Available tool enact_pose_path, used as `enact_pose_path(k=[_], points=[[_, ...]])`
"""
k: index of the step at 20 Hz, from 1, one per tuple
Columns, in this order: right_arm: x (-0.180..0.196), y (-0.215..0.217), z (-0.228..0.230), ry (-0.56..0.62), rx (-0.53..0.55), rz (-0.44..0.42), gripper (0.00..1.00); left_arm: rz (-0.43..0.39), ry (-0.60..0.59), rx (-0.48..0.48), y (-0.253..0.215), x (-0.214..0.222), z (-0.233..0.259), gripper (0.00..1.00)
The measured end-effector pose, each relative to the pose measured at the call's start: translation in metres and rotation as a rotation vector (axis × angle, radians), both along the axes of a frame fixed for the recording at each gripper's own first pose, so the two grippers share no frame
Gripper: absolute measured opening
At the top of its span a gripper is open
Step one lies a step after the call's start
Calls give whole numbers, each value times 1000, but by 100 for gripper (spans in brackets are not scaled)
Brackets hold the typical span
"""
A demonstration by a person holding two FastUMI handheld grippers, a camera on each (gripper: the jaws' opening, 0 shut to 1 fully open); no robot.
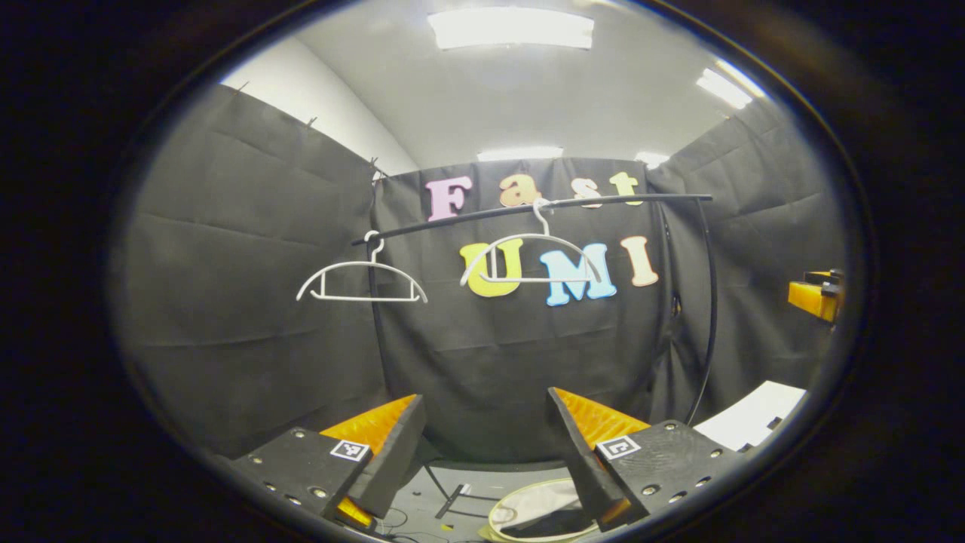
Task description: Grasp the clothes on the hanger with both hands and then place them into the laundry hamper below.
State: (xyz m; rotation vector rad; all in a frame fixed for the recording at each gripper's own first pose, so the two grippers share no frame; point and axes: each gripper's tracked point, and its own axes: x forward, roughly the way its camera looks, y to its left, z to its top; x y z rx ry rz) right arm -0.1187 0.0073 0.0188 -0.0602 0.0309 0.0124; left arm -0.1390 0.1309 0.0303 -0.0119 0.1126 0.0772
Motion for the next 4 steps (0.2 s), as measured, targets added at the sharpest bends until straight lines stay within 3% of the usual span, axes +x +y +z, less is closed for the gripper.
enact_pose_path(k=[1,4], points=[[0,0,0,3,0,0,99,0,2,-3,1,-1,0,93],[3,4,1,0,8,6,95,-1,-4,11,1,-3,4,94]])
